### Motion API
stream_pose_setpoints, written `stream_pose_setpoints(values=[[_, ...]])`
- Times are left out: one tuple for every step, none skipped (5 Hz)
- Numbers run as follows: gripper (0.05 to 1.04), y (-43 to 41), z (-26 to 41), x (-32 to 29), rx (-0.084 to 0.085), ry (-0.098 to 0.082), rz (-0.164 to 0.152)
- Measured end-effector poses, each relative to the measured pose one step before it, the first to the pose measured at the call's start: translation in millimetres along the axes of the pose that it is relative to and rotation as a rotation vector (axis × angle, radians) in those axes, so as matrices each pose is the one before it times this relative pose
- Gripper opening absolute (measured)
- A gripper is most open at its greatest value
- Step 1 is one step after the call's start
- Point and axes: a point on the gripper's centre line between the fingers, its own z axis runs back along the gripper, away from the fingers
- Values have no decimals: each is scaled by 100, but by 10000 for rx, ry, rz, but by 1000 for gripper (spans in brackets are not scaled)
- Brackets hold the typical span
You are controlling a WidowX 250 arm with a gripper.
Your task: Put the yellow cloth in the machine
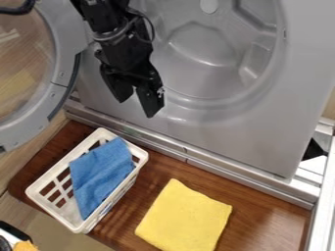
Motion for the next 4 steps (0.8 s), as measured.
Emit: stream_pose_setpoints(values=[[1001,-130,-716,-472,-101,243,97],[1001,-2480,-1622,-514,-120,133,-461],[1001,-2130,-2494,-1022,-318,182,-35],[1001,-1228,-3114,-853,43,179,160]])
